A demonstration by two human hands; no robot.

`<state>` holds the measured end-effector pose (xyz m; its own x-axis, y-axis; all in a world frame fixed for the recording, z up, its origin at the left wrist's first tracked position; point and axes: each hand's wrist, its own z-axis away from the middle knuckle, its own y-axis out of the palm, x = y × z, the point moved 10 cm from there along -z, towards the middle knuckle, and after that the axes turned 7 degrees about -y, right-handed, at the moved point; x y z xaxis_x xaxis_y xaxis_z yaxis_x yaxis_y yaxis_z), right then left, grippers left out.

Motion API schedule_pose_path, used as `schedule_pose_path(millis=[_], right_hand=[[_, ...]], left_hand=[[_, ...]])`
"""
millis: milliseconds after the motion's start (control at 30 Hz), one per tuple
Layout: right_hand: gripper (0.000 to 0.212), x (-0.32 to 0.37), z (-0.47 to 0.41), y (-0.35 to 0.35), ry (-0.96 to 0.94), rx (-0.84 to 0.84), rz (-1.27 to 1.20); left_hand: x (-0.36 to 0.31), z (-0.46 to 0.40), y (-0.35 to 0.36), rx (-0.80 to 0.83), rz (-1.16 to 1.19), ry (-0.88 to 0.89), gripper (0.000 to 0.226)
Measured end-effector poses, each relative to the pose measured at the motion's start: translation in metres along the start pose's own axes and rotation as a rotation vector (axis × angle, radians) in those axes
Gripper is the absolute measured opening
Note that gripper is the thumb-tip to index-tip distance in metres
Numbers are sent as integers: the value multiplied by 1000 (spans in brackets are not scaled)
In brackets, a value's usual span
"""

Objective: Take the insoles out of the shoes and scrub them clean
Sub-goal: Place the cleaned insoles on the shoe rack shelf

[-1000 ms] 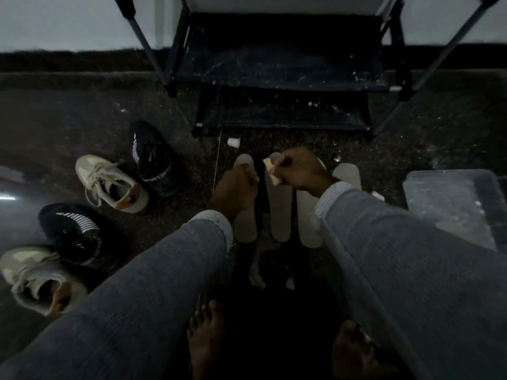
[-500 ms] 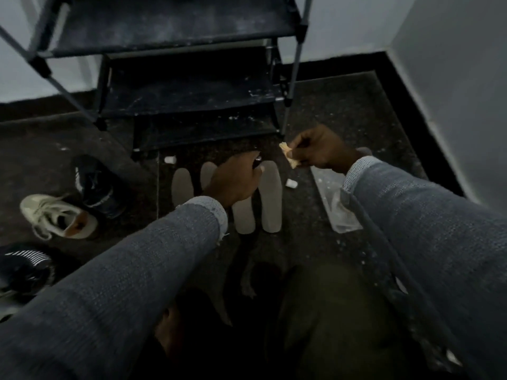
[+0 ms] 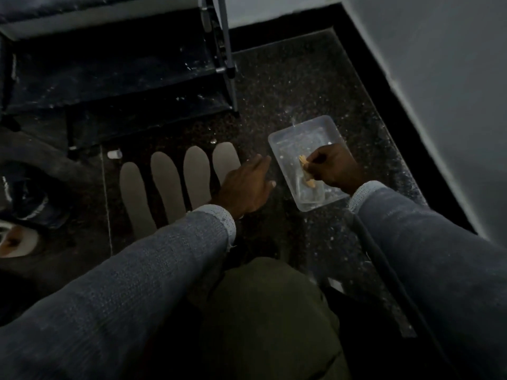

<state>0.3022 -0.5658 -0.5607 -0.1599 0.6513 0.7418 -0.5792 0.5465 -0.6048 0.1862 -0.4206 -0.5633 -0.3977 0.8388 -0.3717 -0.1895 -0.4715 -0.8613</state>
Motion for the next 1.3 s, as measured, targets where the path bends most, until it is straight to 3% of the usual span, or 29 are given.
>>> schedule_pose_path(millis=[267, 567, 733, 867, 1033, 1300], right_hand=[[22, -84, -9, 35, 139, -69, 55], [8, -120, -20, 62, 239, -50, 173], [15, -110, -19, 52, 228, -101, 230], [20, -76, -16, 61, 114, -109, 237], [27, -38, -8, 116, 31, -11, 157], [25, -12, -15, 203, 65, 123, 271]], left_hand=[[0, -15, 54, 51, -13, 26, 64], [41, -15, 90, 114, -12, -20, 63], [62, -11, 93, 160, 8, -98, 65], [78, -1, 83, 132, 61, -146, 58], [134, 22, 79, 90, 174, -340, 48], [208, 43, 84, 16, 291, -559, 43]])
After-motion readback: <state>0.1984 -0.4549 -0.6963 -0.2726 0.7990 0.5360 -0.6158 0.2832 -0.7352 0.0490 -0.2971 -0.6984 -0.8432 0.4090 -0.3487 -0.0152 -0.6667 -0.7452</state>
